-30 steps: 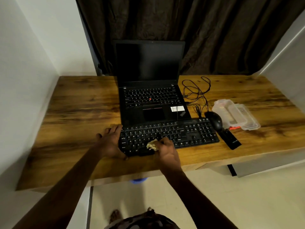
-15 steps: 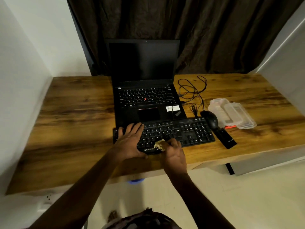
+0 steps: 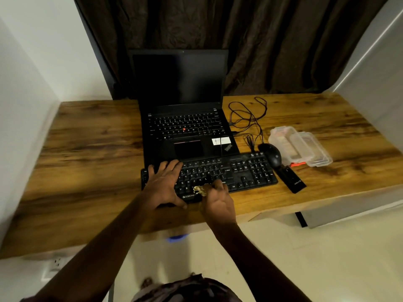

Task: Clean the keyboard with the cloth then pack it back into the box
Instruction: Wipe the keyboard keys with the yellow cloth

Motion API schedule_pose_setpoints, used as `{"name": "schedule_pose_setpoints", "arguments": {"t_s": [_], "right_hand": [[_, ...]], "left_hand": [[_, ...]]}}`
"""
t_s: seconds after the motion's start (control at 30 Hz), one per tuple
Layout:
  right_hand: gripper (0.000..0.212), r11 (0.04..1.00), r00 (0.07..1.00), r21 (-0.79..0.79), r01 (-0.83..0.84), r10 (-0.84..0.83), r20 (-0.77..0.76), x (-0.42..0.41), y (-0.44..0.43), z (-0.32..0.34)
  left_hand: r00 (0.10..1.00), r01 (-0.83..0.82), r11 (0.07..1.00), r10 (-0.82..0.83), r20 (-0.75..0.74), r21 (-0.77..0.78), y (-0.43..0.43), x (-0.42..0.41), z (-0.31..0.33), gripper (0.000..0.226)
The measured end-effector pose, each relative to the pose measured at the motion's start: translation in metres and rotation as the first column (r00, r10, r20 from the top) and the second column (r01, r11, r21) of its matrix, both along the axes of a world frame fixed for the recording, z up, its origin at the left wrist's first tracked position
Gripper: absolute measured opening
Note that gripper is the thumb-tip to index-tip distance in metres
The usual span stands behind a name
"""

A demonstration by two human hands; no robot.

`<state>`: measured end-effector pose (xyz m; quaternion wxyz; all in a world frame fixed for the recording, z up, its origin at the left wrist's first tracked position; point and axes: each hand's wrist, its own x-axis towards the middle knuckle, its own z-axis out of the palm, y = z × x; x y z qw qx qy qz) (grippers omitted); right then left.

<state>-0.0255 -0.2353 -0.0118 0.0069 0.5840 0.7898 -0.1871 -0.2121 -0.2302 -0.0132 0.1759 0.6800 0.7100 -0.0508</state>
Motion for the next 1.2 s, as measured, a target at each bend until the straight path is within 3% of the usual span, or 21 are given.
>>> {"name": "schedule_pose_setpoints", "arguments": {"t_s": [0.43,0.57,0.73,0.87,0.97,1.07,1.2], "right_hand": [[0.056,0.998,0.998,-0.058,-0.022,0.025,0.054,0.002,0.008,0.007],[0.052,0.996,0.999,-0.078,-0.039,0.039,0.002,0.022,-0.004,0.001],[0.041,0.995,0.995,0.079,-0.058,0.065,-0.082,0.015,-0.005,0.001],[0.039,0.984,0.985,0.082,-0.161,0.166,-0.054,0.01,-0.009,-0.006],[0.042,0.995,0.994,0.104,-0.011,0.022,-0.109,0.032,0.002,-0.007],[0.053,0.988,0.994,0.109,0.112,-0.111,-0.012,0.054,0.015,-0.006],[0.05,0.997,1.0,0.077,0.004,-0.005,0.007,0.044,0.012,-0.011]], "left_hand": [[0.999,-0.042,0.992,0.037,-0.04,-0.122,0.007,0.01,0.009,0.15],[0.998,-0.052,0.992,0.048,-0.039,-0.119,0.005,0.012,0.011,0.148],[0.995,-0.089,0.985,0.082,-0.05,-0.145,0.006,0.016,0.012,0.148],[0.995,-0.092,0.986,0.088,-0.036,-0.14,0.006,0.017,0.011,0.147],[0.995,-0.095,0.985,0.094,-0.019,-0.142,0.005,0.016,0.011,0.147],[0.995,-0.097,0.985,0.096,-0.014,-0.145,0.005,0.016,0.012,0.147],[0.995,-0.1,0.985,0.101,-0.002,-0.14,0.005,0.018,0.015,0.146]]}}
